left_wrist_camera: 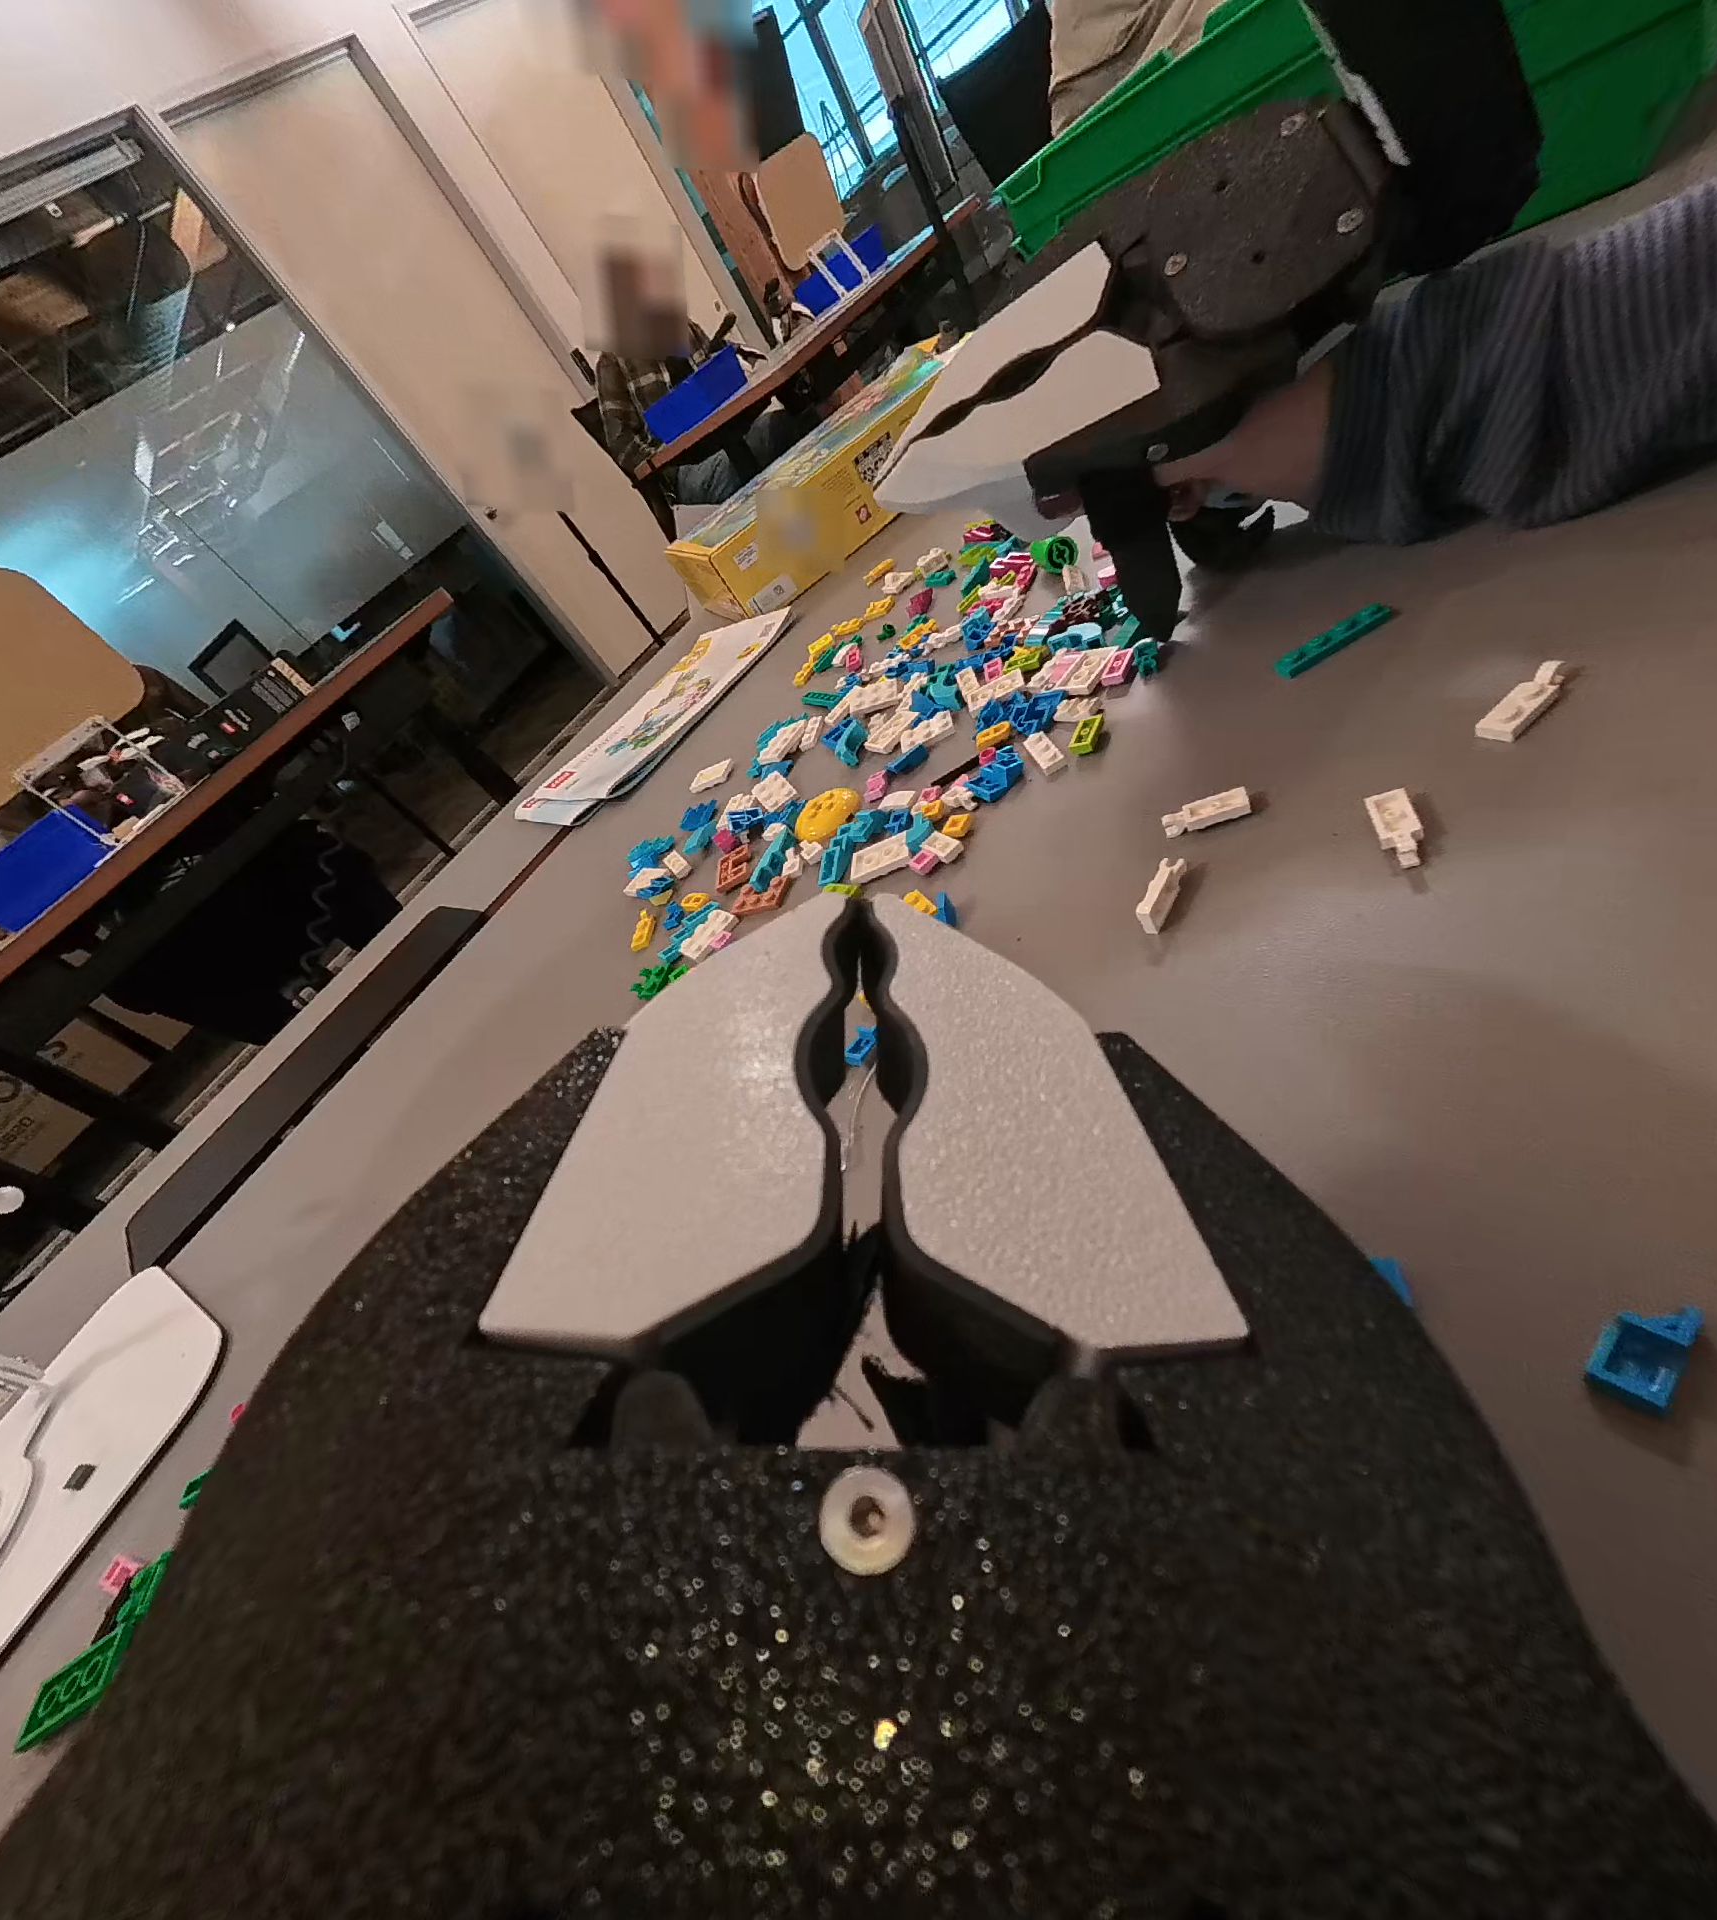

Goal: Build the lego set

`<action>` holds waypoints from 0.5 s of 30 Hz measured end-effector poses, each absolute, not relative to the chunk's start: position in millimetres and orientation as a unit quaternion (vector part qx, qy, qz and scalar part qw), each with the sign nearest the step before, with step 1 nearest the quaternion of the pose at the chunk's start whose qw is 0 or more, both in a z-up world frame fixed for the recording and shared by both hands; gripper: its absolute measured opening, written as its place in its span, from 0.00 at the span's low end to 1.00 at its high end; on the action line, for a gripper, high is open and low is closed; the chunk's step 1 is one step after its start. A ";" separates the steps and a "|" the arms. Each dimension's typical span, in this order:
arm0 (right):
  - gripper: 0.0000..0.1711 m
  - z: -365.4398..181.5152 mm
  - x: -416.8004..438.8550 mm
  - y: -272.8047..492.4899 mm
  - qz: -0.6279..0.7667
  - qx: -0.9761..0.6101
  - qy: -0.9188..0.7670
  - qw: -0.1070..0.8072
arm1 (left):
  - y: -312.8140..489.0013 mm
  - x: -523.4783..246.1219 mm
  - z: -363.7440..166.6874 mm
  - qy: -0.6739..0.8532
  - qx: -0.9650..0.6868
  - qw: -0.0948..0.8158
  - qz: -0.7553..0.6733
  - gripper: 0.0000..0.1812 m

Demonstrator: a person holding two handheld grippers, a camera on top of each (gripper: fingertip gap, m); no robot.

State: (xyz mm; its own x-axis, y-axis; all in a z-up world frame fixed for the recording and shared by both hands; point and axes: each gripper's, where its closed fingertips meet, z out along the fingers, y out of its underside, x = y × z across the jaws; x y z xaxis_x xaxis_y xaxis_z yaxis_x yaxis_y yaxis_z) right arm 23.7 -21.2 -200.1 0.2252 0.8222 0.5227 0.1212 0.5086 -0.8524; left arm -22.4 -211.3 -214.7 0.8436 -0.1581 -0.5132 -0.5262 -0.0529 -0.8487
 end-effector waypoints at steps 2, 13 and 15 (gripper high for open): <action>0.00 -199.0 24.7 -19.1 0.269 -0.423 -0.557 0.662 | -211.4 -22.6 -214.6 0.240 -0.711 0.645 0.144 0.00; 0.00 -190.9 33.7 -6.5 0.286 -0.446 -0.512 0.676 | -214.0 -27.8 -204.1 0.224 -0.693 0.665 0.166 0.00; 0.00 -189.8 34.8 -5.1 0.287 -0.448 -0.507 0.678 | -216.0 -28.7 -198.8 0.220 -0.682 0.676 0.171 0.00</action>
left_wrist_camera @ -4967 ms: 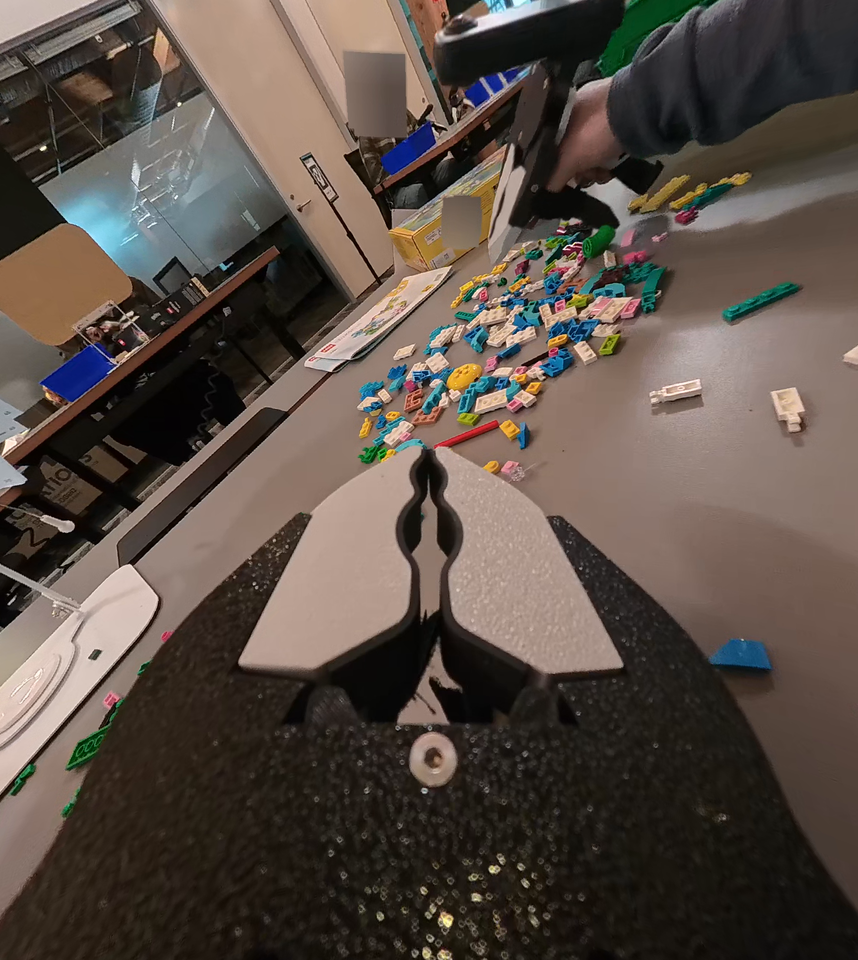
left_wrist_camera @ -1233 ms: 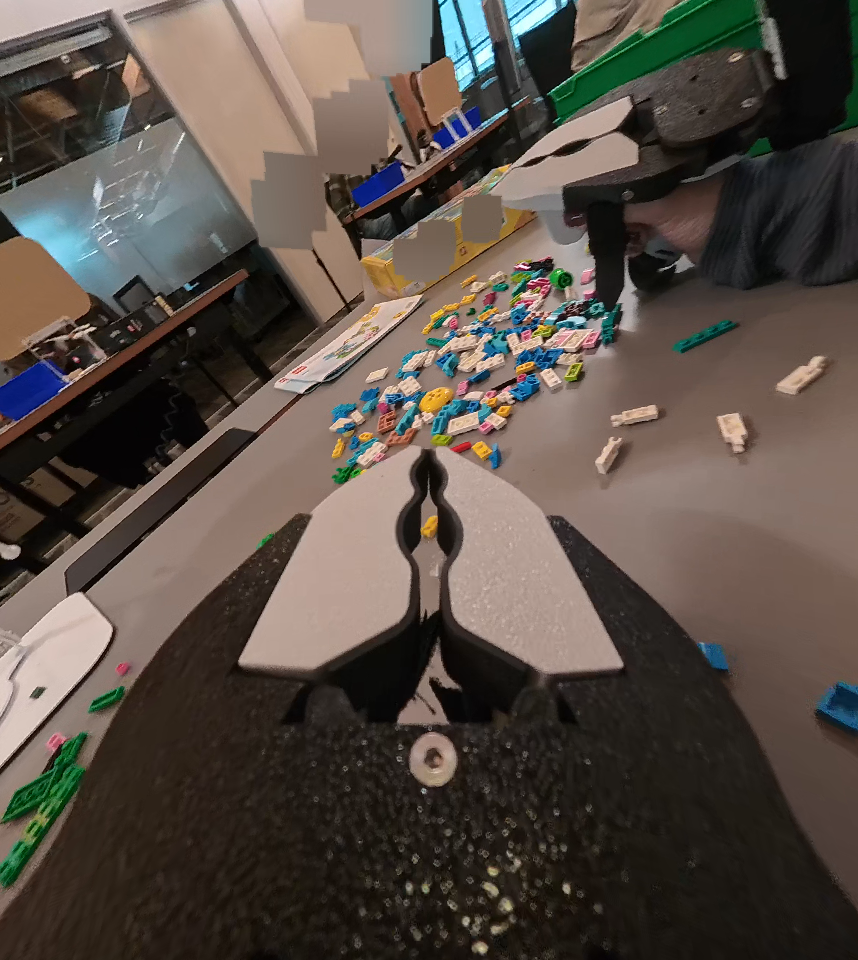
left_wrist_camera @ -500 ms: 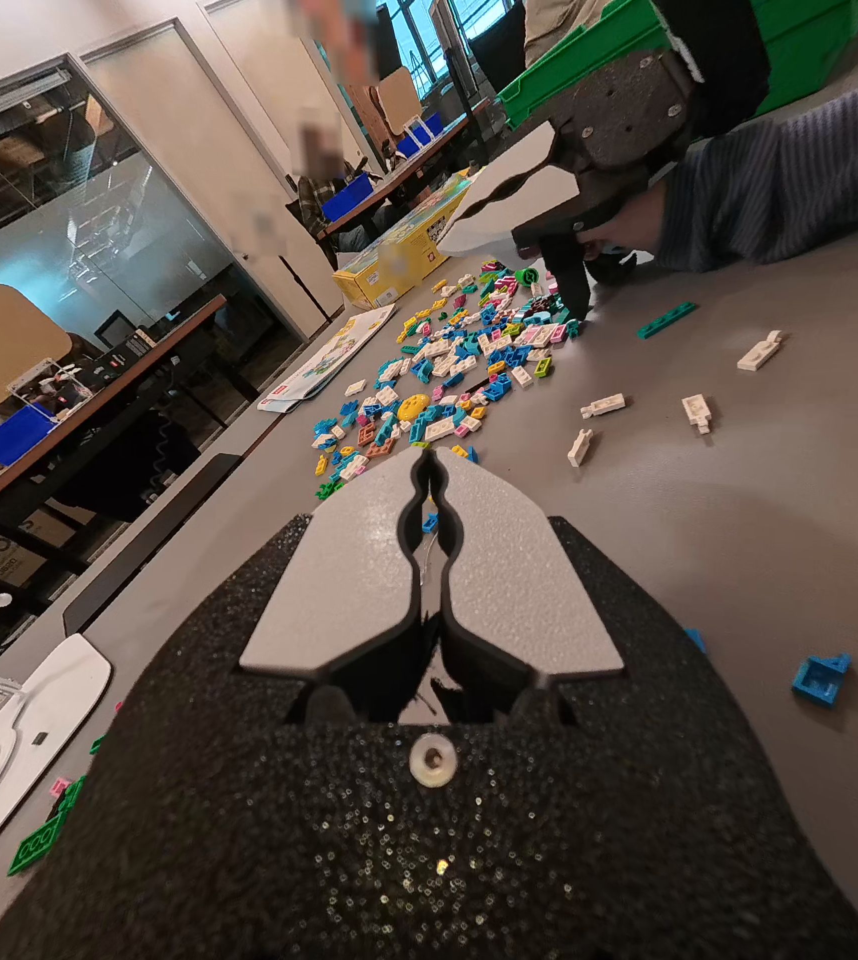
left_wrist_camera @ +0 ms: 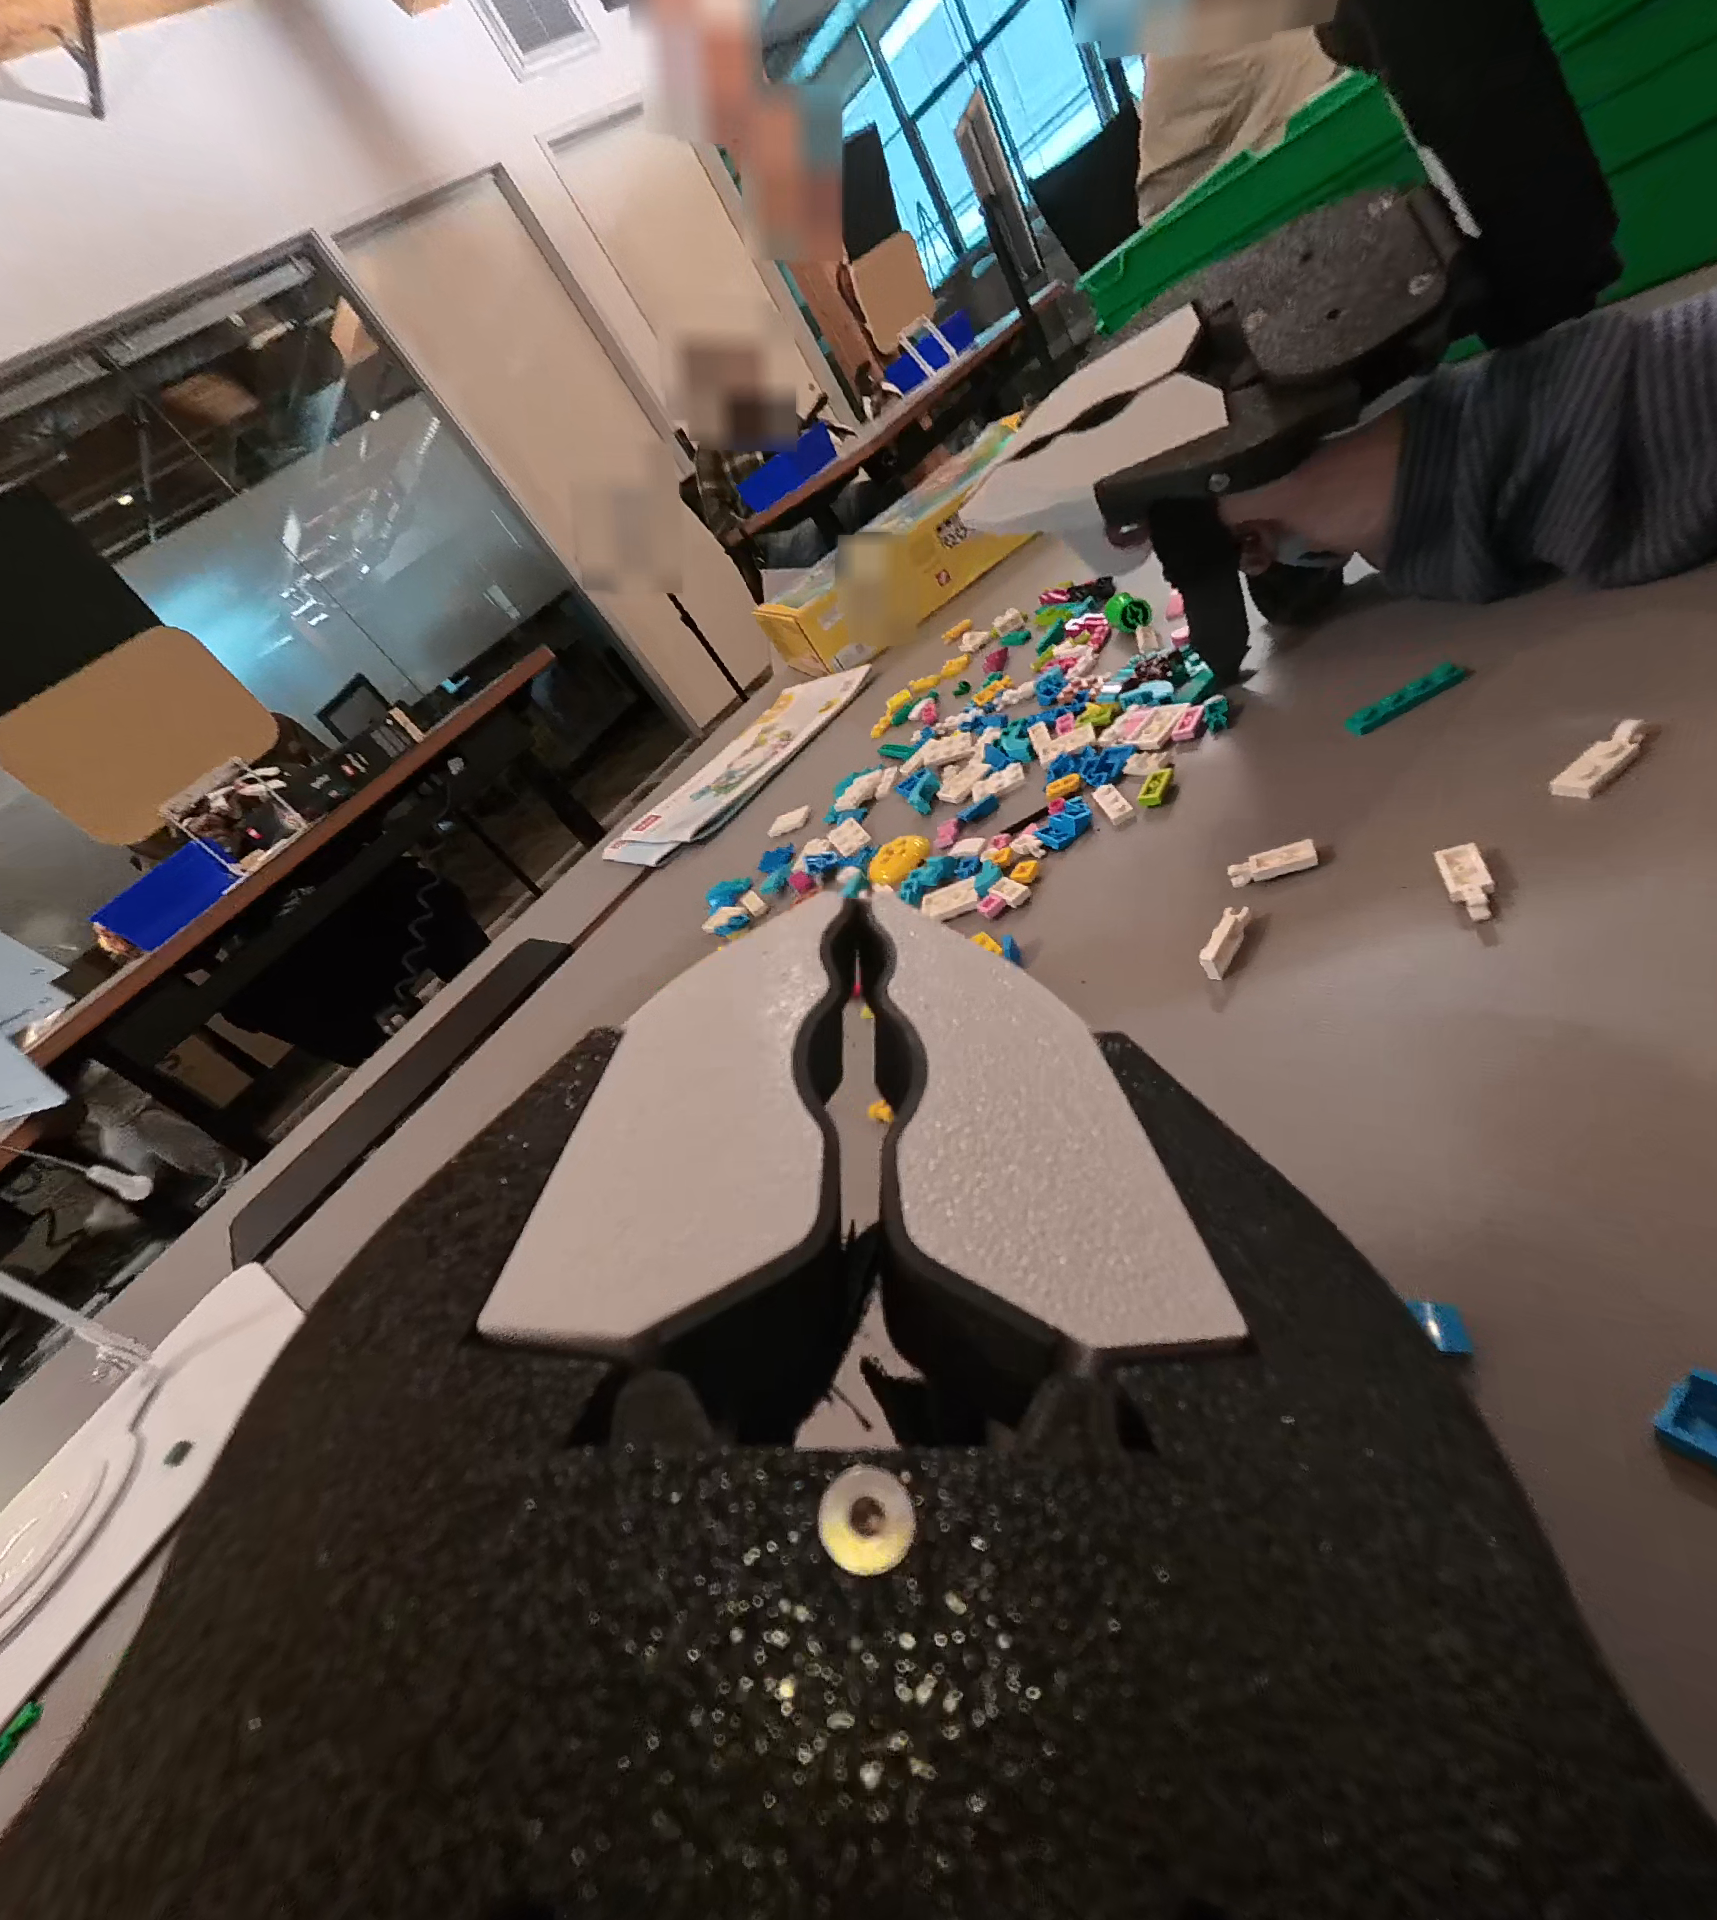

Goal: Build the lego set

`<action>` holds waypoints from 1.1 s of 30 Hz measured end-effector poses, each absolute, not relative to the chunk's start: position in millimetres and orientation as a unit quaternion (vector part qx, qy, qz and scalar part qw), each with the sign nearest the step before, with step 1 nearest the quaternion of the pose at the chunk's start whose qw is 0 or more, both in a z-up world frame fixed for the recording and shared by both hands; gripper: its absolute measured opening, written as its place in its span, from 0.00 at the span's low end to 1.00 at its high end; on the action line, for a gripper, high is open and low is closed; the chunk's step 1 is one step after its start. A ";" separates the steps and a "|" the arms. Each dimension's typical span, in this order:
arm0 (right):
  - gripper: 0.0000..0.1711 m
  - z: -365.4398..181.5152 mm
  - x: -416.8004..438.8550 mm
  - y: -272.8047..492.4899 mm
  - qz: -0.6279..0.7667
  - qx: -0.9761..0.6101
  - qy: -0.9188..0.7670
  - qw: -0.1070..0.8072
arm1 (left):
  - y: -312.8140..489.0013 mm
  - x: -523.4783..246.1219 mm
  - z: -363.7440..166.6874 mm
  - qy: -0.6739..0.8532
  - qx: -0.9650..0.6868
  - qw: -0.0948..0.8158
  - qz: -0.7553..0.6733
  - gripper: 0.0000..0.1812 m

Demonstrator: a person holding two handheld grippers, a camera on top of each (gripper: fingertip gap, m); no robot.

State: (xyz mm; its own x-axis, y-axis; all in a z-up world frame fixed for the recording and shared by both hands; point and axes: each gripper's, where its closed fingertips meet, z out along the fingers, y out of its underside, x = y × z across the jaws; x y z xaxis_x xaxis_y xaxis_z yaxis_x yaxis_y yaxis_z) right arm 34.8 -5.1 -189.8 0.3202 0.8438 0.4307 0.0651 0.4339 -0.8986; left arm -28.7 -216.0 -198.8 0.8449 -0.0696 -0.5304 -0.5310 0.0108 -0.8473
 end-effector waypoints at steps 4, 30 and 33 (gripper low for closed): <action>0.00 -188.2 36.3 -4.3 0.291 -0.449 -0.501 0.680 | -217.5 -30.7 -195.1 0.212 -0.677 0.684 0.173 0.00; 0.00 -186.8 37.4 -0.9 0.297 -0.454 -0.492 0.681 | -217.6 -27.8 -195.8 0.225 -0.673 0.682 0.178 0.00; 0.00 -187.1 37.3 -0.5 0.296 -0.454 -0.492 0.681 | -217.3 -27.3 -196.2 0.227 -0.674 0.680 0.178 0.00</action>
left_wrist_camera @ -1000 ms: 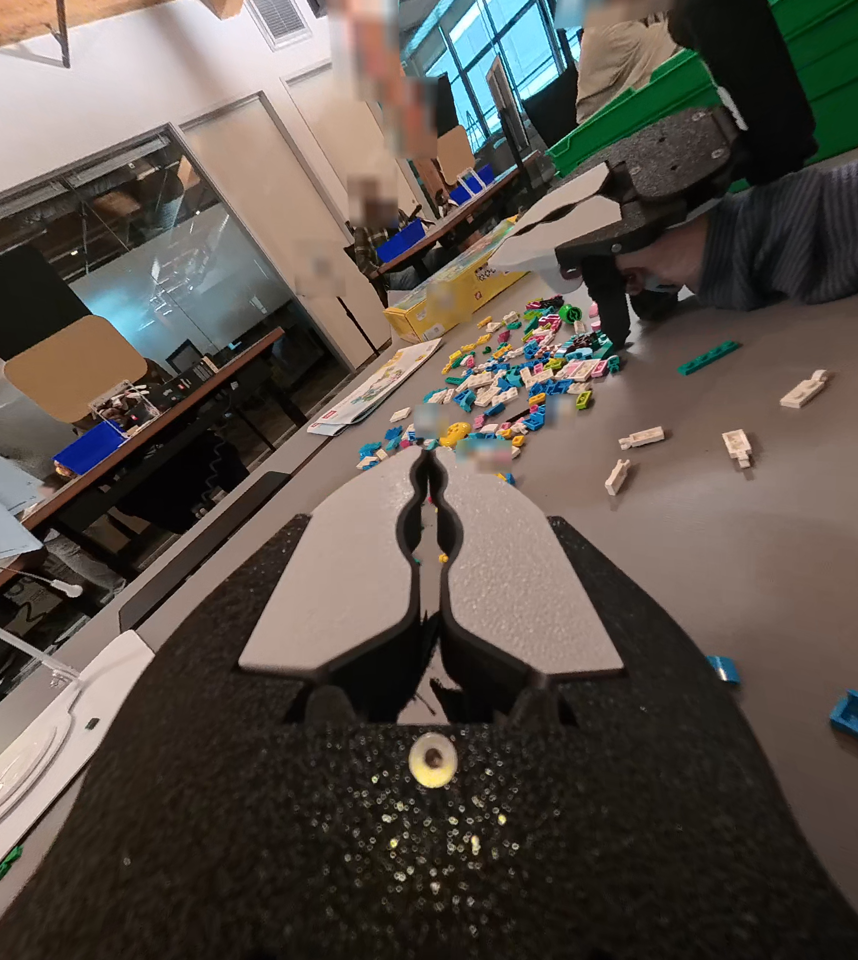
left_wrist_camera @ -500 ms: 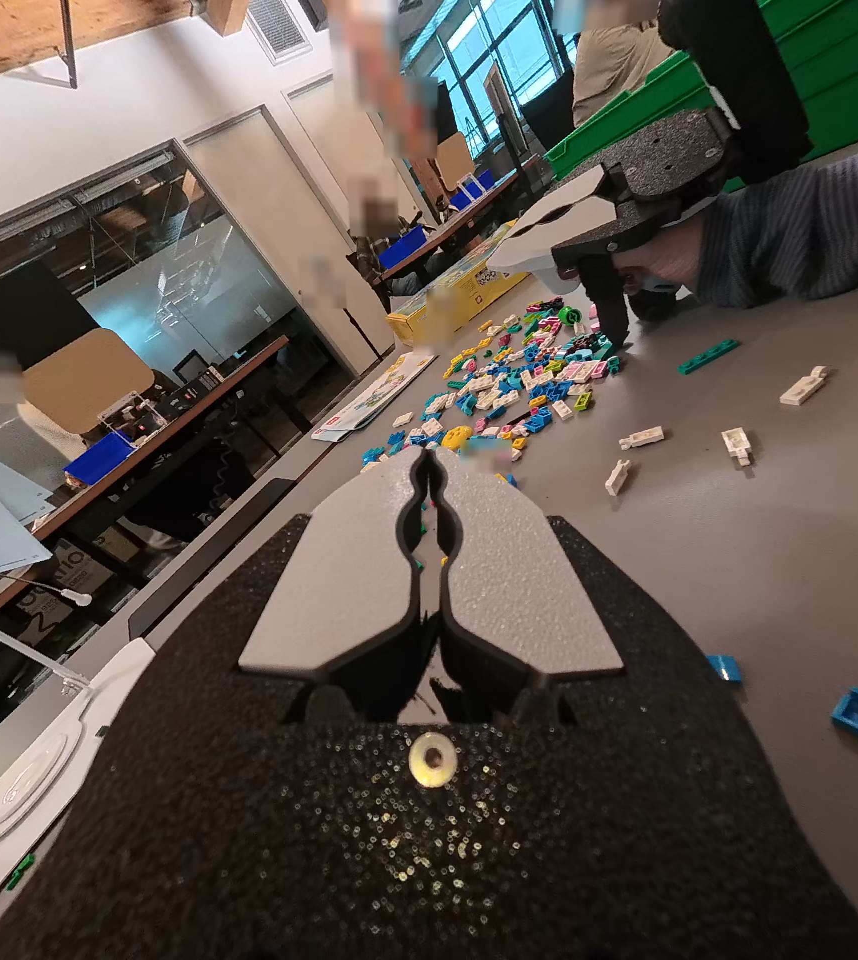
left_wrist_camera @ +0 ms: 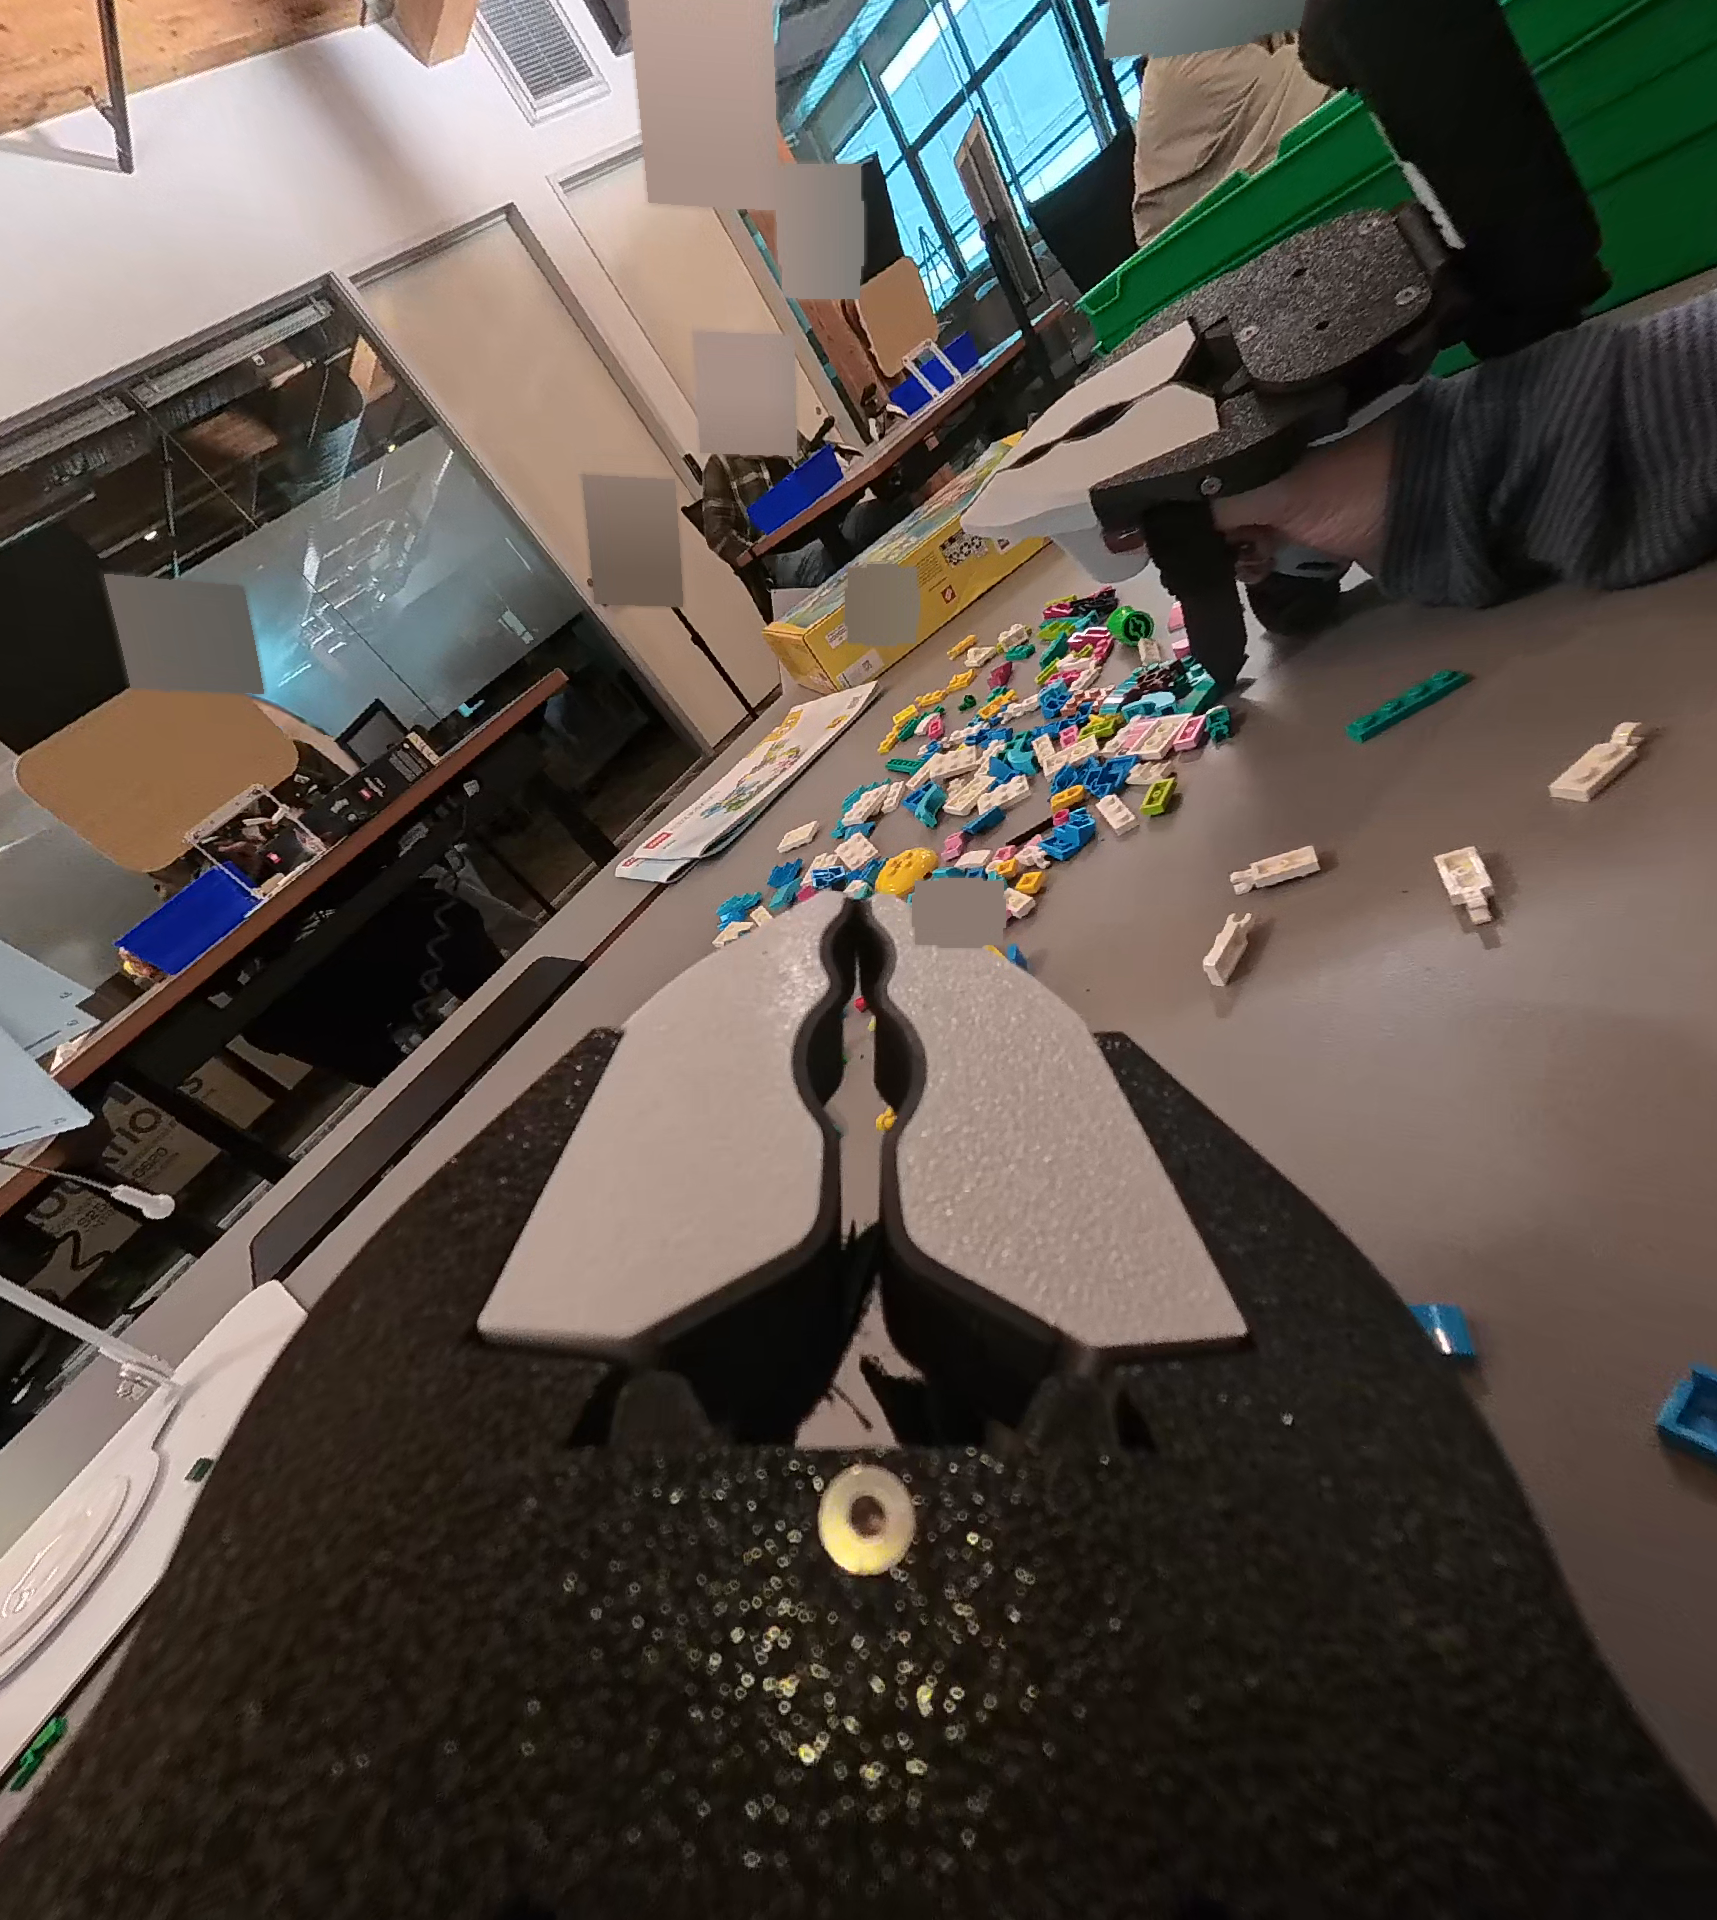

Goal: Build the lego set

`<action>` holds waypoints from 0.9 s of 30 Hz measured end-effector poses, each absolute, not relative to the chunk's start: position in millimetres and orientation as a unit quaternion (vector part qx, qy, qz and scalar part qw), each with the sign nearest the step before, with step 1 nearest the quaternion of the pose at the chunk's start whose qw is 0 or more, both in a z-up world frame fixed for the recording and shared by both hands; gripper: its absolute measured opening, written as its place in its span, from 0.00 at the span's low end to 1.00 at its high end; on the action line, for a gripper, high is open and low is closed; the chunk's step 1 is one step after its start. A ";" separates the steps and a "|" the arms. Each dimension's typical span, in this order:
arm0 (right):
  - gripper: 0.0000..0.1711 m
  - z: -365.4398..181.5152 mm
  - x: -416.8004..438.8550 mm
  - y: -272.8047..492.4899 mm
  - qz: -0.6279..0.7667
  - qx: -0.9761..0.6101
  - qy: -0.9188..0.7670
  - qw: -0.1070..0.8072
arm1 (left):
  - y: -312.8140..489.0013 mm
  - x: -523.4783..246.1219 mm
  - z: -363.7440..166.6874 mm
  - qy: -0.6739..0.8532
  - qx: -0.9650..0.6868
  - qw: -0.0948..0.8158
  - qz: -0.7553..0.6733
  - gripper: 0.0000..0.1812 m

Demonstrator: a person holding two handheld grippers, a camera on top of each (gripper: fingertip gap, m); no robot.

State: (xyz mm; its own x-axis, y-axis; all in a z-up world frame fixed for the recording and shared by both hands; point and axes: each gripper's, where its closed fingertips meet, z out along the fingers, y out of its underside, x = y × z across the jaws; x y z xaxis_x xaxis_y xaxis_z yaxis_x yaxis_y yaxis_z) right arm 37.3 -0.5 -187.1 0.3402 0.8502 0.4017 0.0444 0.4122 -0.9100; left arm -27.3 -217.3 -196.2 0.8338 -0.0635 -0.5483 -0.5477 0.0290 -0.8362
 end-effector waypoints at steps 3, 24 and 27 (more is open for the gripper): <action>0.00 -187.8 37.0 -0.2 0.295 -0.456 -0.493 0.680 | -216.9 -27.0 -197.1 0.229 -0.675 0.678 0.178 0.00; 0.00 -190.2 36.2 -0.3 0.296 -0.460 -0.495 0.675 | -216.1 -27.2 -200.1 0.234 -0.679 0.672 0.181 0.00; 0.00 -190.2 36.2 -0.9 0.296 -0.460 -0.495 0.675 | -216.1 -27.6 -200.2 0.232 -0.680 0.672 0.178 0.00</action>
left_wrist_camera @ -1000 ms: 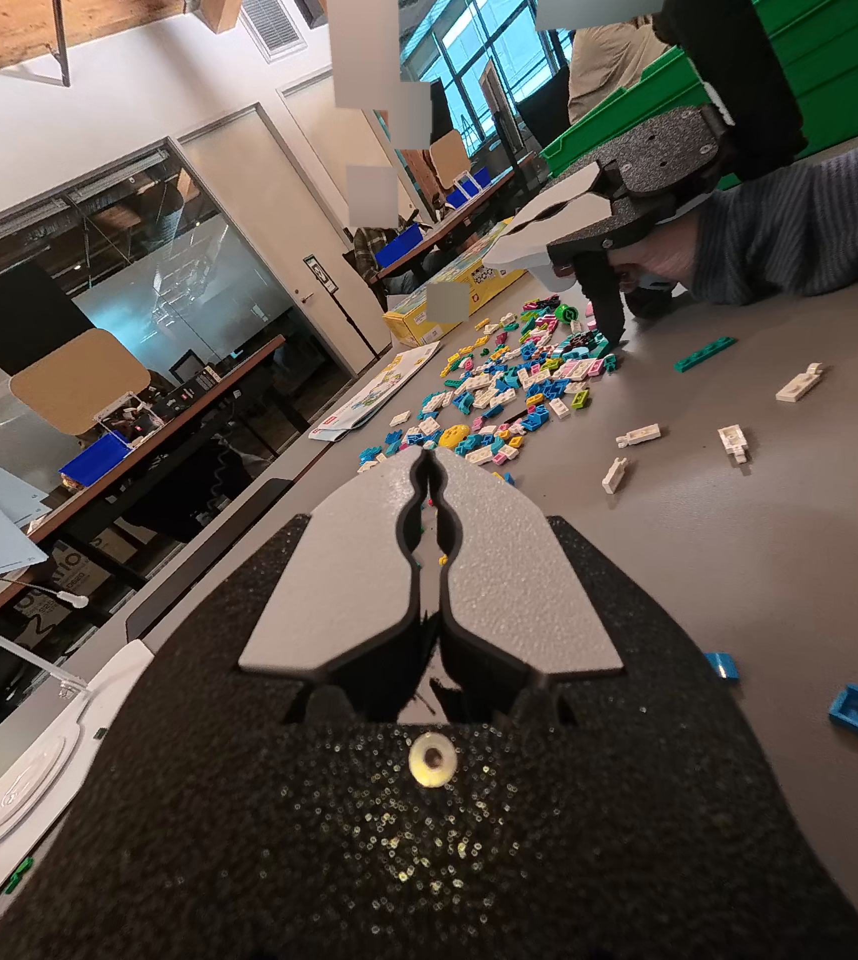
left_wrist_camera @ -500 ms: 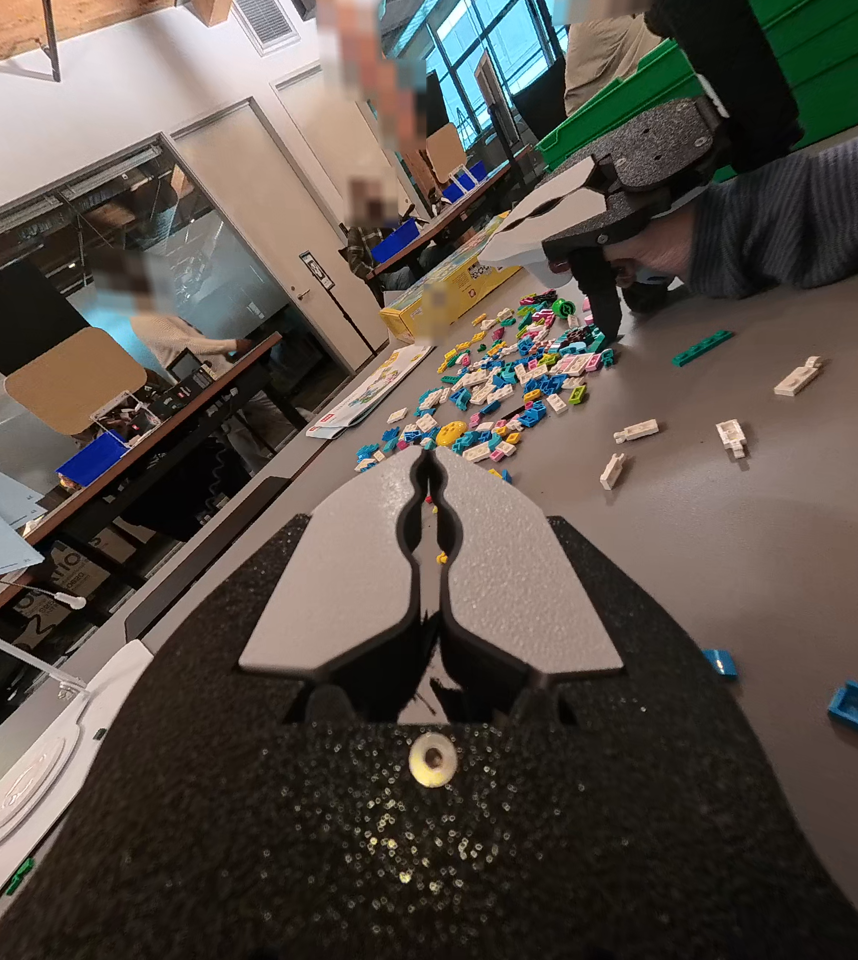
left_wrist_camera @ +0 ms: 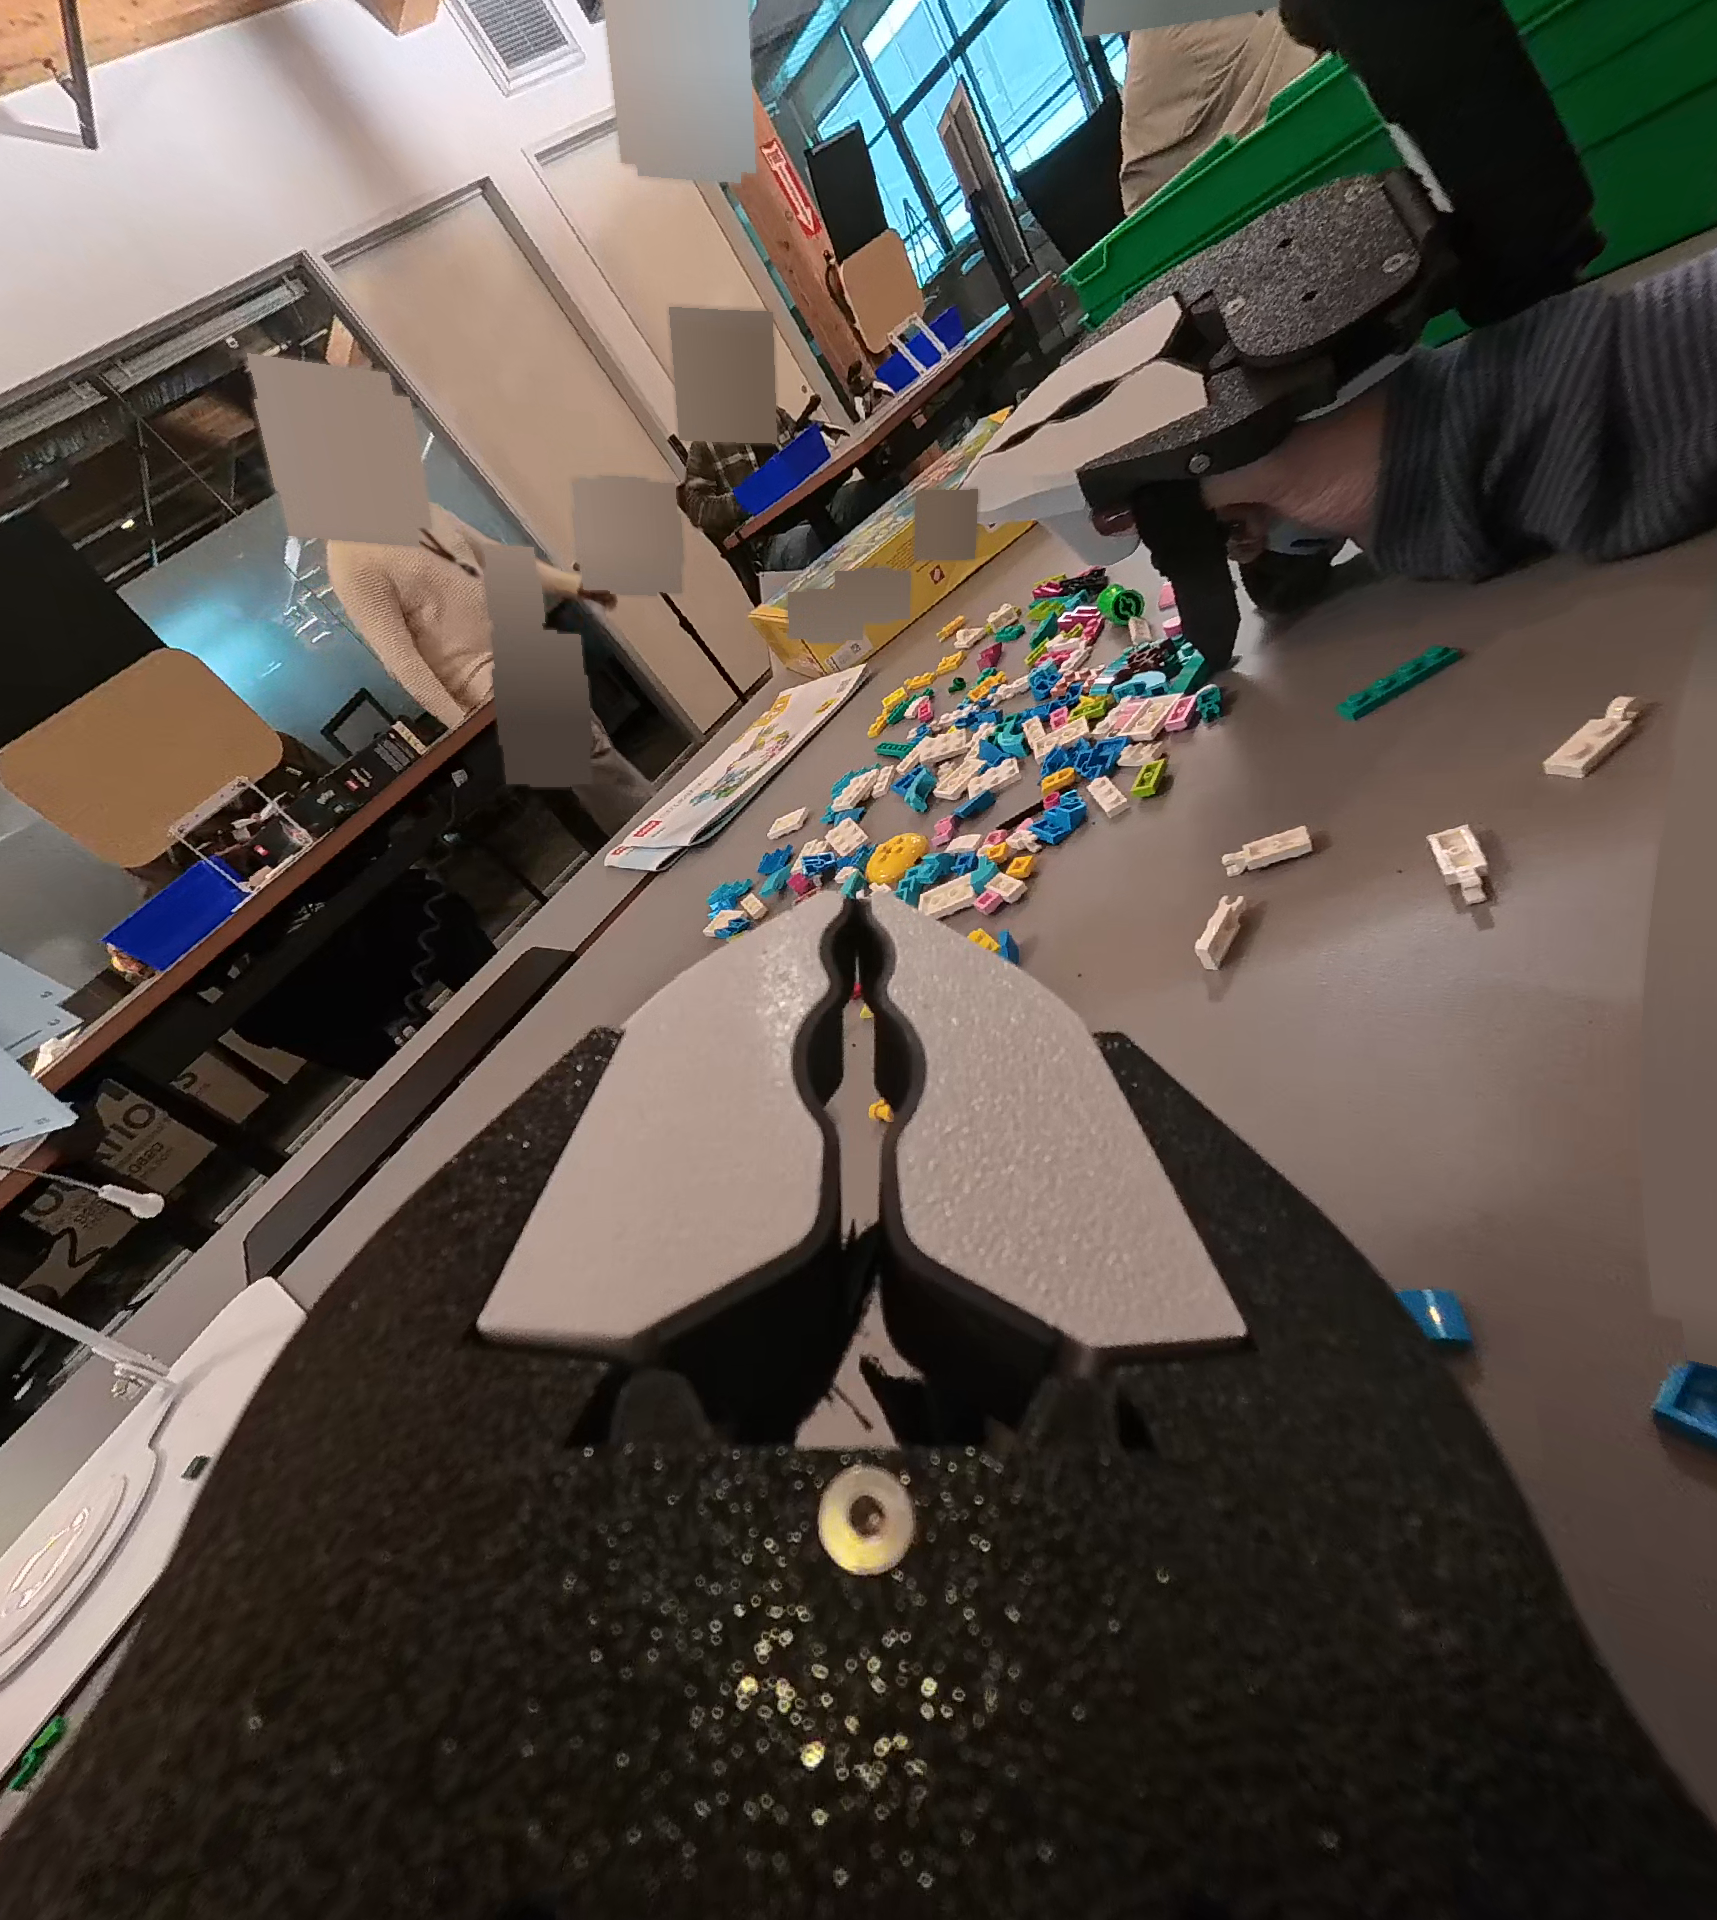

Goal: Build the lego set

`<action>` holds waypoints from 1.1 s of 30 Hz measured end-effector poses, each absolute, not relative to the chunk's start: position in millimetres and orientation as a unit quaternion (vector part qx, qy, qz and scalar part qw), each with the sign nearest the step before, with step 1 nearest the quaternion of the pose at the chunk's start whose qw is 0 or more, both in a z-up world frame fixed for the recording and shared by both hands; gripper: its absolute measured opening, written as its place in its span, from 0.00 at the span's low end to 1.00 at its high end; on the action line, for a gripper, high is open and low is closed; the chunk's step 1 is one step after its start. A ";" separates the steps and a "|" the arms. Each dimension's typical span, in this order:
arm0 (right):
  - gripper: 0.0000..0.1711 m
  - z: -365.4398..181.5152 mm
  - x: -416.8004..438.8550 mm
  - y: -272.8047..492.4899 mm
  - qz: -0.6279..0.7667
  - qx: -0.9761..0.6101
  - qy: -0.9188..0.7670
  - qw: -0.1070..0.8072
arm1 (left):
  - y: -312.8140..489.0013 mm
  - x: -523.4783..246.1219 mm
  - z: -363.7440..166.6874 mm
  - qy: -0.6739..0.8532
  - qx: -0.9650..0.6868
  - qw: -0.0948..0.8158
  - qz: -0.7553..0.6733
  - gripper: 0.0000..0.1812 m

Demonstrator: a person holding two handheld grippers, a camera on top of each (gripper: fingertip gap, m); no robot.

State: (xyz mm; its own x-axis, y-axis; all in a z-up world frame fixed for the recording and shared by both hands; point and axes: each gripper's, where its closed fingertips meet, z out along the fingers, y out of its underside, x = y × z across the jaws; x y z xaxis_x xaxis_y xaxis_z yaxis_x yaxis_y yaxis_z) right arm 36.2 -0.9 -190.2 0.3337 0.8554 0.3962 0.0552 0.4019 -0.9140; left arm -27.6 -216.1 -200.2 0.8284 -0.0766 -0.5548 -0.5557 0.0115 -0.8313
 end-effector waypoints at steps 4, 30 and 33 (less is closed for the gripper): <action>0.06 -184.9 40.4 3.8 0.277 -0.461 -0.477 0.695 | -216.1 -28.1 -199.7 0.230 -0.680 0.673 0.177 0.00; 0.10 -140.9 -195.7 -177.5 0.286 -0.367 -0.809 0.358 | -222.3 -30.2 -180.6 0.189 -0.661 0.714 0.136 0.00; 0.09 -157.7 -239.7 -197.7 0.284 -0.389 -0.831 0.278 | -222.8 -28.3 -178.6 0.189 -0.657 0.717 0.133 0.00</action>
